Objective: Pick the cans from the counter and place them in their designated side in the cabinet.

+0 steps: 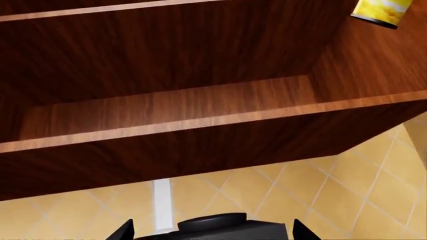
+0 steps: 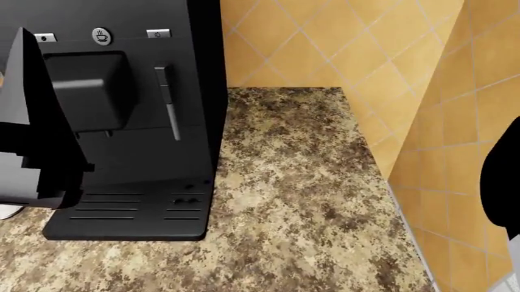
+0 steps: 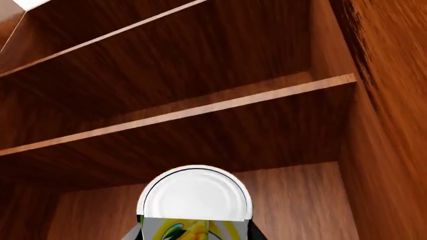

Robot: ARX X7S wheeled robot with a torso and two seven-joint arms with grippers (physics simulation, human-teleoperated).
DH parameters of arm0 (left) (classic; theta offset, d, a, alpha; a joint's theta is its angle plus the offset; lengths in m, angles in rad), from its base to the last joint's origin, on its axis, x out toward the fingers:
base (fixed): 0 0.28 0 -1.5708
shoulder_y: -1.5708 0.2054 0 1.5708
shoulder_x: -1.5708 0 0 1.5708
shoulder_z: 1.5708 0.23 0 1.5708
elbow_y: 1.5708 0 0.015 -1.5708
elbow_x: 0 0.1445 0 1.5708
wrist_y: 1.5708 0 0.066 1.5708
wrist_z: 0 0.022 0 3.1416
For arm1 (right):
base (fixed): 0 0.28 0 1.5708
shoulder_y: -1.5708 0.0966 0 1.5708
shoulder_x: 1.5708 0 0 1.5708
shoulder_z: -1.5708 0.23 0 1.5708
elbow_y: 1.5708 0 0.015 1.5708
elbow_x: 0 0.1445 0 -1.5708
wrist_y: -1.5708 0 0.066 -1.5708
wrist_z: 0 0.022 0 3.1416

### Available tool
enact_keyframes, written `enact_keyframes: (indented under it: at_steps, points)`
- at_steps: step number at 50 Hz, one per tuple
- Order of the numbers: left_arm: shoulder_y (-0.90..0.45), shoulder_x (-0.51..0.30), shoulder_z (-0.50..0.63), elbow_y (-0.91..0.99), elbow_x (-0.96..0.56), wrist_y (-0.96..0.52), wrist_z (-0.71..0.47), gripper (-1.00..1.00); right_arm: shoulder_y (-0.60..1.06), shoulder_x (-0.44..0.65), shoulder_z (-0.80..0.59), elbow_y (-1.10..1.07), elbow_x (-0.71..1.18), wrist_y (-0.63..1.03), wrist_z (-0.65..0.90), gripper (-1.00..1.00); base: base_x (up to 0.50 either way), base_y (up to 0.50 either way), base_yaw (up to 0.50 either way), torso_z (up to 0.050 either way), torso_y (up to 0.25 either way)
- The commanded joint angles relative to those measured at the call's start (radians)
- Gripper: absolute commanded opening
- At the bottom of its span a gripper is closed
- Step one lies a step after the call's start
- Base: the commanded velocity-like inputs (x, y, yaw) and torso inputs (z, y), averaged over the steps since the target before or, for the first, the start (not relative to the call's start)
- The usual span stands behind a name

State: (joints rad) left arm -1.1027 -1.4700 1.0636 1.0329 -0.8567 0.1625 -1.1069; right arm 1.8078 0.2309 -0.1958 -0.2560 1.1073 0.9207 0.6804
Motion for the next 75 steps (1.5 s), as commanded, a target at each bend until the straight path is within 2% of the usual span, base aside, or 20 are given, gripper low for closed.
enact_keyframes:
  at_steps: [1, 21, 28, 38, 44, 46, 49, 75]
  points:
    - [0.004, 0.007, 0.010, -0.004, 0.010, 0.003, -0.002, 1.00, 0.095, -0.038, -0.060, 0.143, -0.124, -0.072, -0.113, -1.00, 0.00, 0.00, 0.00, 0.000, 0.000]
    - [0.015, 0.008, 0.026, -0.022, 0.028, 0.021, 0.001, 1.00, 0.248, -0.118, -0.131, 0.502, -0.295, -0.270, -0.244, -1.00, 0.00, 0.00, 0.00, 0.000, 0.000]
    - [0.024, -0.001, 0.030, -0.024, 0.036, 0.033, 0.000, 1.00, 0.307, -0.120, -0.156, 0.638, -0.327, -0.256, -0.257, -1.00, 0.00, 0.00, 0.00, 0.000, 0.000]
    - [0.020, 0.003, 0.026, -0.022, 0.030, 0.025, 0.002, 1.00, 0.420, -0.143, -0.196, 0.894, -0.354, -0.237, -0.341, -1.00, 0.00, 0.00, 0.00, 0.000, 0.000]
    - [0.022, 0.006, 0.029, -0.025, 0.033, 0.022, 0.007, 1.00, 0.534, -0.196, -0.225, 1.187, -0.388, -0.296, -0.477, -1.00, 0.00, 0.00, 0.00, 0.000, 0.000]
    - [0.028, 0.004, 0.033, -0.028, 0.040, 0.029, 0.008, 1.00, 0.548, -0.217, -0.178, 1.249, -0.464, -0.290, -0.523, -1.00, 0.00, 0.00, 0.00, 0.000, 0.000]
    - [0.039, -0.004, 0.039, -0.035, 0.050, 0.044, 0.007, 1.00, 0.548, -0.230, -0.102, 1.272, -0.567, -0.244, -0.563, -1.00, 0.00, 0.00, 0.00, 0.000, 0.000]
    - [0.081, -0.005, 0.065, -0.051, 0.093, 0.071, 0.002, 1.00, 0.548, -0.231, 0.015, 1.311, -0.835, -0.029, -0.645, -1.00, 0.00, 0.00, 0.00, 0.000, 0.000]
